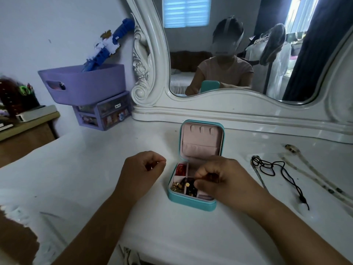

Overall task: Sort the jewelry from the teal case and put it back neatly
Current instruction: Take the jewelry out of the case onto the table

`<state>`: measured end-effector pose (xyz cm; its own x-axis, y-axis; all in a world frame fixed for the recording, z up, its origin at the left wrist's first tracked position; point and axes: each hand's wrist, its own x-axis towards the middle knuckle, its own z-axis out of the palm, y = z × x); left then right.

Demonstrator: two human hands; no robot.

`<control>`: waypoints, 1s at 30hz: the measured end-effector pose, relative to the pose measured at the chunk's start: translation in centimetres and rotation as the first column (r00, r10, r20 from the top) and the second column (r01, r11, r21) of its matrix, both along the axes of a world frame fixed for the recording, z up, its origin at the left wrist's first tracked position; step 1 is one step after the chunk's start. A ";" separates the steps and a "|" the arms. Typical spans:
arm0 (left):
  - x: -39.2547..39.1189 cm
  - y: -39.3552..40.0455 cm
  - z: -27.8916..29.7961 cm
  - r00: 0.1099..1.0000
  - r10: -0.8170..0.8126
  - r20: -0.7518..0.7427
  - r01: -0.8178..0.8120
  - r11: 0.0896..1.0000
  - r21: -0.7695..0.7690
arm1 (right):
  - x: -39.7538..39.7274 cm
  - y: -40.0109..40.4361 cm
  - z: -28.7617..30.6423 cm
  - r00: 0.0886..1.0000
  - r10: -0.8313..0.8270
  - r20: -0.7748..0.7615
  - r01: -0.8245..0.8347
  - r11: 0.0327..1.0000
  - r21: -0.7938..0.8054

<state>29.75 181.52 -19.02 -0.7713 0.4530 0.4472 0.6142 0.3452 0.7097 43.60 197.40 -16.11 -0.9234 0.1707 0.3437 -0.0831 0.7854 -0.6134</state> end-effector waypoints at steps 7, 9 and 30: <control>0.0 -0.1 -0.1 1.000 -0.013 0.003 0.013 1.000 0.020 | -2.0 -1.6 -0.3 0.983 -0.137 0.122 0.116 0.980 0.164; 0.1 -0.1 0.0 1.000 -0.026 0.015 0.026 1.000 0.015 | -2.2 -1.4 -0.6 0.978 -0.152 0.143 0.137 0.984 0.114; 0.4 -0.3 0.0 0.995 -0.097 -0.021 0.096 0.995 -0.019 | -1.9 -1.0 1.1 0.931 -0.028 0.365 -0.017 0.993 0.119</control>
